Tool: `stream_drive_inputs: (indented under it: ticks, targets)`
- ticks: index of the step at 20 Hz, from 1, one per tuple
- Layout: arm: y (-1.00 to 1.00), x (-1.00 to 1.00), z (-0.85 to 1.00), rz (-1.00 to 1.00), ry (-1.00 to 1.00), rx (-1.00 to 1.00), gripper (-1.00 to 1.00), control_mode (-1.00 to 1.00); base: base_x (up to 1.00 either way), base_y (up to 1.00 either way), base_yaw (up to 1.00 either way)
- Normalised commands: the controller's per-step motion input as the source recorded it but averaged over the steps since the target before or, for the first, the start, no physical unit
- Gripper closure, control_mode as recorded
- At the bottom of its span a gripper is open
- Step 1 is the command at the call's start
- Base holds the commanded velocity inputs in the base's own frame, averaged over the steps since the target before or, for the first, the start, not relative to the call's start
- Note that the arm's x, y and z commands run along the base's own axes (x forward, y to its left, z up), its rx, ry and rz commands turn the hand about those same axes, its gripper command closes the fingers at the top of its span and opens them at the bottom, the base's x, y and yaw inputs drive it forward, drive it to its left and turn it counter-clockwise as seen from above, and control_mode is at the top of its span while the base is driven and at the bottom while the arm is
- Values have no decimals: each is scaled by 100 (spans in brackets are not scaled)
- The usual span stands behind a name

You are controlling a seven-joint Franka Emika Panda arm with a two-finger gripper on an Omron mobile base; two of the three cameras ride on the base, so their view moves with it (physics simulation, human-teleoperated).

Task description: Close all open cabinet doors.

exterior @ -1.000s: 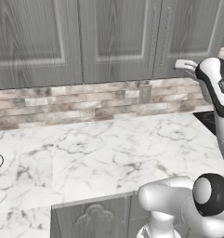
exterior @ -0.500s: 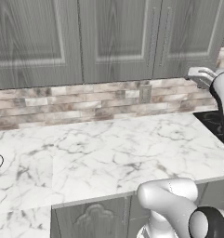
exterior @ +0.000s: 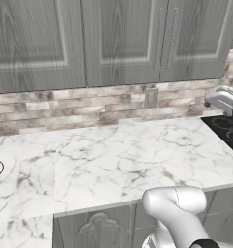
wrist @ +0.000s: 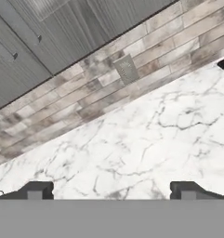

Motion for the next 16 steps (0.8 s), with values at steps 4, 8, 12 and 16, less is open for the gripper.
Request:
stream_drive_inputs:
  ticks: [4,8,12,16]
  targets:
    - [-5,-76,-33,-2,21,-13,-100,-100,0,0,0]
    - [8,-23,-21,-4,32,-25,-100,-100,0,0,0]
    - [18,2,-10,0,23,-17,-100,-100,0,0,0]
    - [0,0,0,0,0,0,-100,-100,0,0,0]
